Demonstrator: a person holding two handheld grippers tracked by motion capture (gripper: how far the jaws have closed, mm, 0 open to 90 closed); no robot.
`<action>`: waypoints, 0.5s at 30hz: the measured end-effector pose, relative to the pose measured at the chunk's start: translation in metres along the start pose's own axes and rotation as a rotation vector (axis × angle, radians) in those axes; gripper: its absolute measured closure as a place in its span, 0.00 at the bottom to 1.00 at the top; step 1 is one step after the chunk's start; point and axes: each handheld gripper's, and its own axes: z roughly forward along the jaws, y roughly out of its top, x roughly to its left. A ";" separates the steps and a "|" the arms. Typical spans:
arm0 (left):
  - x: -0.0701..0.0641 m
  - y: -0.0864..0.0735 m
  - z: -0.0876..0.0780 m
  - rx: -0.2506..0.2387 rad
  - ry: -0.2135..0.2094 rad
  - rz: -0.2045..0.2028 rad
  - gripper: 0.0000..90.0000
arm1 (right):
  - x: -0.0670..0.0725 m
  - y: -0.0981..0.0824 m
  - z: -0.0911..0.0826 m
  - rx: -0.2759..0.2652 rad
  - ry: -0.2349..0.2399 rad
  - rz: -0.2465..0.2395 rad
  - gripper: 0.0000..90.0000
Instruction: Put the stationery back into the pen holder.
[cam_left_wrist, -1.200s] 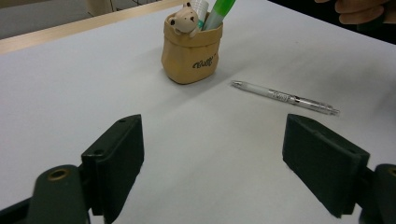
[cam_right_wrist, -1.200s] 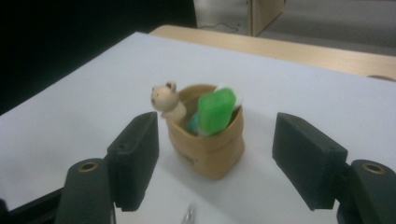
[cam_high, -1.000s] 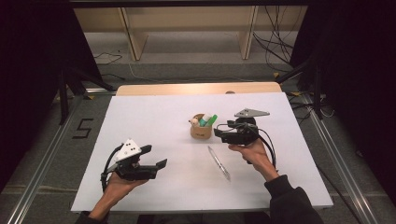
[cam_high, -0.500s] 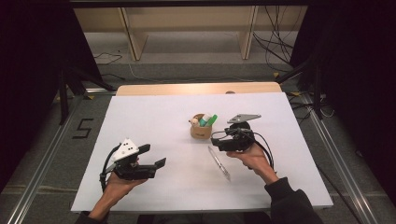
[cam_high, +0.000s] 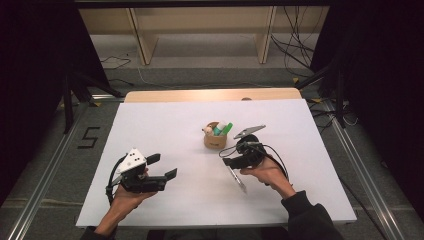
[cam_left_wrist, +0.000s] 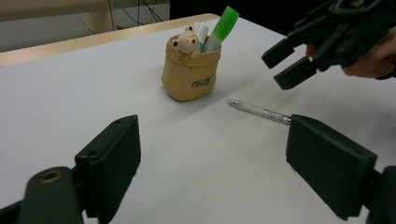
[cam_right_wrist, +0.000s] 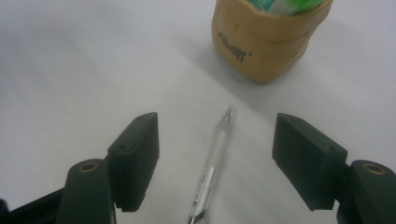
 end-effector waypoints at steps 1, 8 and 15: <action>0.000 0.000 0.000 -0.003 -0.001 0.001 0.19 | 0.001 0.000 0.002 0.017 -0.001 0.000 0.37; 0.000 0.000 -0.001 -0.007 0.000 0.005 0.19 | 0.005 -0.002 0.012 0.095 -0.022 -0.032 0.44; 0.000 0.001 -0.002 -0.018 -0.005 0.008 0.19 | 0.007 -0.004 0.024 0.180 -0.037 -0.047 0.52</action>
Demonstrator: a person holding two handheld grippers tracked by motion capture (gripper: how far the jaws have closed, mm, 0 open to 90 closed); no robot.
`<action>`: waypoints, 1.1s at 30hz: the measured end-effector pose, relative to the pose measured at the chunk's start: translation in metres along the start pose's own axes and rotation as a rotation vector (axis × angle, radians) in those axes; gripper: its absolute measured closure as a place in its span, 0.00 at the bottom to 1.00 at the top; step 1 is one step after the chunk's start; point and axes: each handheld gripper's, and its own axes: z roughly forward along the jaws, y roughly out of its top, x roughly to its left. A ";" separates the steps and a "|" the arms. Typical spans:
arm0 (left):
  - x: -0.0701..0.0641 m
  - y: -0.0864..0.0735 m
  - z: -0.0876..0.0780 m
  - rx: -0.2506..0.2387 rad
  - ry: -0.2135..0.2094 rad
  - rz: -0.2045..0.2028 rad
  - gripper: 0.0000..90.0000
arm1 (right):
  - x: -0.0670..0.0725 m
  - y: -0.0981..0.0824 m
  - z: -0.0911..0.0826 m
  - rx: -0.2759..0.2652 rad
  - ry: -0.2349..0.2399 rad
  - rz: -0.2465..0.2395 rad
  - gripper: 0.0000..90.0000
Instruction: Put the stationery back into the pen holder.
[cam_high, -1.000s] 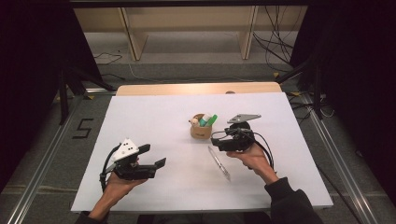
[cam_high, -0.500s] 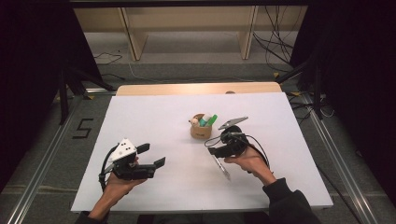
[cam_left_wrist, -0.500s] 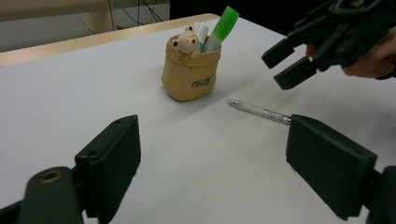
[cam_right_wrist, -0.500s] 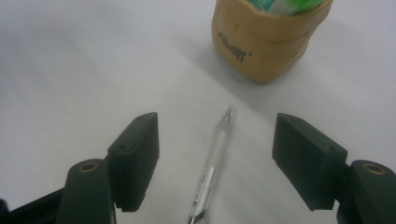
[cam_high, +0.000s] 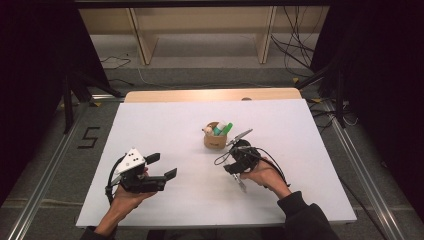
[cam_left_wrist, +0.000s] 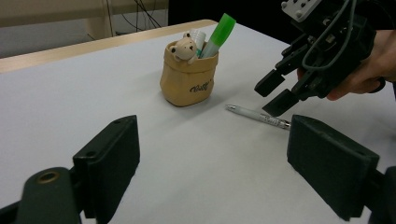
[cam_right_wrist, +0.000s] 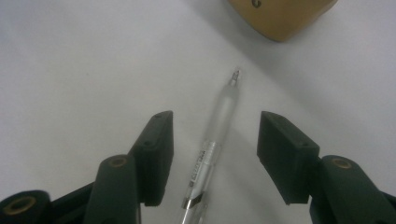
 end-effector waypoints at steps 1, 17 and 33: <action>0.000 0.000 0.000 0.000 -0.001 0.000 0.19 | 0.000 0.000 0.001 0.009 -0.005 0.000 0.53; -0.002 0.000 0.000 0.005 -0.003 0.018 0.18 | -0.002 0.001 0.015 0.091 -0.016 0.031 0.70; -0.002 -0.001 0.002 0.010 -0.003 0.023 0.18 | 0.008 0.004 0.022 0.122 -0.057 -0.003 0.81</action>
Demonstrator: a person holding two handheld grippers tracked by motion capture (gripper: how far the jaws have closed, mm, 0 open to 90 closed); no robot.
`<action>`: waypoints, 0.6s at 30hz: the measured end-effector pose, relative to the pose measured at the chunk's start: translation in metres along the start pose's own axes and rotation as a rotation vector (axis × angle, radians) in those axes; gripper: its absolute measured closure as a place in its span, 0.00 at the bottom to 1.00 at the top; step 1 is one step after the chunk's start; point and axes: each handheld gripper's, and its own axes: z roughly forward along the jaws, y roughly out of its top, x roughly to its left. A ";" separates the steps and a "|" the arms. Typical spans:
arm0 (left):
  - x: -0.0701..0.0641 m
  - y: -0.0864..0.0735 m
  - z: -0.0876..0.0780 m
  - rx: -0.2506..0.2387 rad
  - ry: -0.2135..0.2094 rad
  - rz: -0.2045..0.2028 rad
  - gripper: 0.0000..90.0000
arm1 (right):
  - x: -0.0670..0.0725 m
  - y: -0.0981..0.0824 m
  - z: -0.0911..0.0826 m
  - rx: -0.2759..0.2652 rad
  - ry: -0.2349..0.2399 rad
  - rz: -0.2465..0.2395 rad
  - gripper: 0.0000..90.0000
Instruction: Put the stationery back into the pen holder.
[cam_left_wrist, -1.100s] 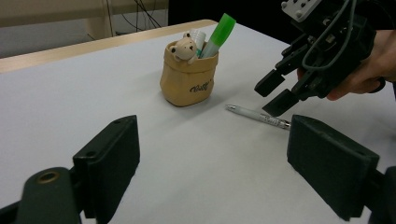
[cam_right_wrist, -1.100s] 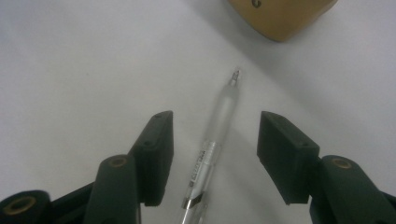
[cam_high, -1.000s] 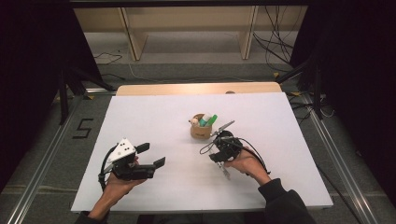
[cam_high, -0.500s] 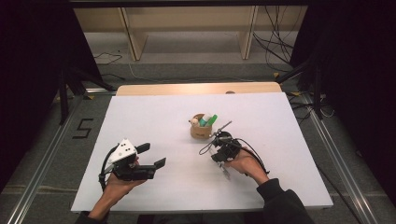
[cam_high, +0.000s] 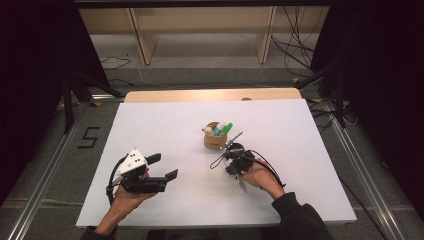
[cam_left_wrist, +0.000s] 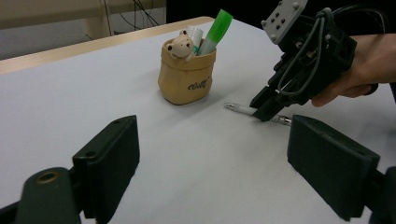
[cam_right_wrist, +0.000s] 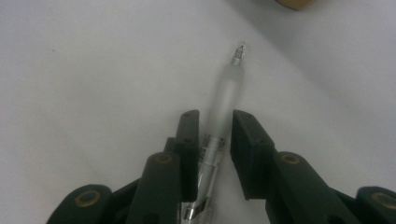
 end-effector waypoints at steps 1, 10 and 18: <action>0.000 0.000 0.000 0.000 0.000 0.000 0.18 | 0.000 0.000 0.000 -0.001 -0.003 -0.001 0.81; -0.001 0.000 0.001 0.004 -0.006 0.002 0.18 | 0.004 0.002 0.001 0.009 -0.025 -0.007 0.85; -0.001 0.000 0.001 0.005 -0.007 0.004 0.18 | 0.006 0.004 0.001 0.016 -0.032 -0.014 0.88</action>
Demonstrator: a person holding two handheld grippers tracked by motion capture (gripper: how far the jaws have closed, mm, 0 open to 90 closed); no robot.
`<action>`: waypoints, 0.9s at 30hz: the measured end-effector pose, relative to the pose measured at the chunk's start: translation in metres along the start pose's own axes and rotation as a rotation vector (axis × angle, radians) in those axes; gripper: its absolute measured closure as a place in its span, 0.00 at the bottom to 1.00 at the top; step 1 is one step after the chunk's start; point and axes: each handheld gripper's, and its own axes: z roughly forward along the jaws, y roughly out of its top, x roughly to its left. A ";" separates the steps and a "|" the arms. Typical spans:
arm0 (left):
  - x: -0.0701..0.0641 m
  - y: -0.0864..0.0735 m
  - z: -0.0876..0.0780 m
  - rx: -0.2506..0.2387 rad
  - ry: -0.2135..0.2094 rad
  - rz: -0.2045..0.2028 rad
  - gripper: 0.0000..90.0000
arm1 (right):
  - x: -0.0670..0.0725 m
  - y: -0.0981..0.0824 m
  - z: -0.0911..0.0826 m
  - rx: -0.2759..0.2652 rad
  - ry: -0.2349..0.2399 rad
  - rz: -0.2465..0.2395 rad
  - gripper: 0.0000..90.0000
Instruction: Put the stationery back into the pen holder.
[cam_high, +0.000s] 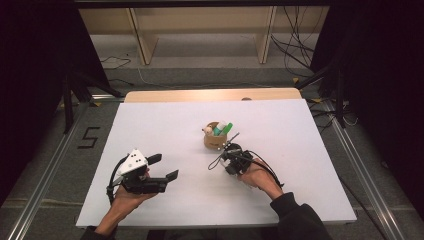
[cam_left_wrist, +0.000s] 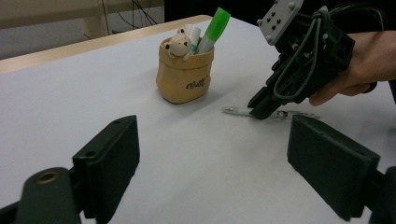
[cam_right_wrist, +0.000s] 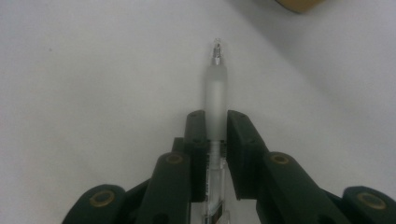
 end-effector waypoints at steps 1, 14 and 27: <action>0.000 0.000 0.000 0.000 0.000 -0.001 0.18 | 0.000 0.000 0.000 0.002 -0.001 -0.003 0.88; 0.000 0.000 0.000 -0.001 0.001 0.000 0.18 | -0.001 0.007 0.001 0.044 0.009 -0.032 0.89; 0.001 0.000 -0.001 0.000 0.006 -0.001 0.18 | -0.002 0.007 -0.010 0.002 0.035 -0.039 0.89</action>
